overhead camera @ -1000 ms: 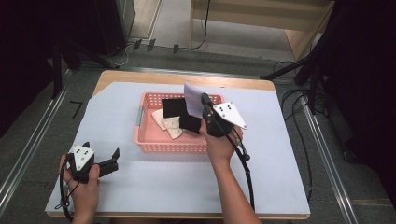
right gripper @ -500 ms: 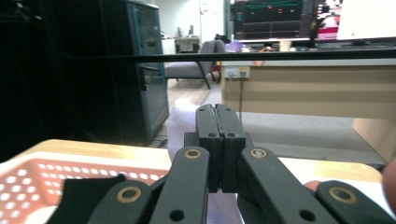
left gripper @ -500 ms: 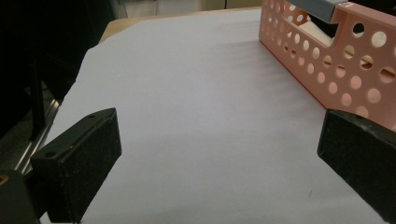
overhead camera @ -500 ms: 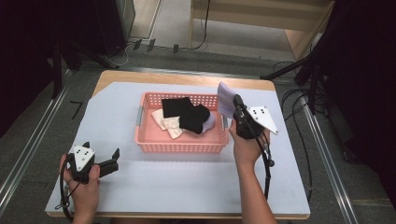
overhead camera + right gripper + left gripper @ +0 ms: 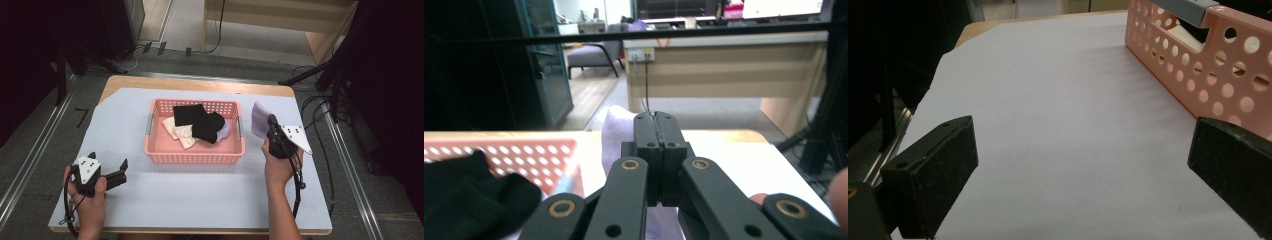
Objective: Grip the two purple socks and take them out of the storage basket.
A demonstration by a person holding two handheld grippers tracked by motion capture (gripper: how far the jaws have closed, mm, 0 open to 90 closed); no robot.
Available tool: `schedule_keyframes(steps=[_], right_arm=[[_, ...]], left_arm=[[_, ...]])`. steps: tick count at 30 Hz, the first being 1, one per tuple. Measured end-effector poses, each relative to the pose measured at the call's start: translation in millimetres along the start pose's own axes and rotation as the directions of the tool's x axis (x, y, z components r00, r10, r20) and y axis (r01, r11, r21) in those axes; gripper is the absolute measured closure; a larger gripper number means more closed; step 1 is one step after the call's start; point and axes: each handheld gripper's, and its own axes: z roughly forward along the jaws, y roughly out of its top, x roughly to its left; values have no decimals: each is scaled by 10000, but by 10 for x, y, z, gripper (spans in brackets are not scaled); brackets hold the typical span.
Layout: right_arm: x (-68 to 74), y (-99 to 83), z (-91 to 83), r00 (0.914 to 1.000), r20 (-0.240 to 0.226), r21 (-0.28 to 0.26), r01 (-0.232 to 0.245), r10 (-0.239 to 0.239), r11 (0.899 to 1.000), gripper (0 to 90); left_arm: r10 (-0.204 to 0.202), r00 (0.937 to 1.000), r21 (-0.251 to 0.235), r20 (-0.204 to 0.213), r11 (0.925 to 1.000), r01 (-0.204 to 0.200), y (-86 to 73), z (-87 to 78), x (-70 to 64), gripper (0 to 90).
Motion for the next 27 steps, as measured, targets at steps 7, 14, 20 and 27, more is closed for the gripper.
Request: schedule_keyframes(steps=[7, 14, 20, 27], right_arm=[[-157, -156, -14, 9953, 707, 605, -702, 659, 9957, 820], [12, -59, -25, 9939, 194, 201, -1090, 1087, 9938, 656], [481, 45, 78, 9938, -959, 665, -493, 555, 9966, 596], [844, 22, 271, 9809, -1887, 1764, -143, 480, 9842, 579]], left_arm=[[30, 10000, 38, -22, 10000, -30, 1, -4, 0, 4], [54, 10000, 12, 17, 10000, -54, 0, -1, 1, 4], [40, 10000, 5, 25, 10000, -40, 0, 0, 1, 4], [-6, 10000, -44, 70, 10000, 6, -2, 1, 6, 4]])
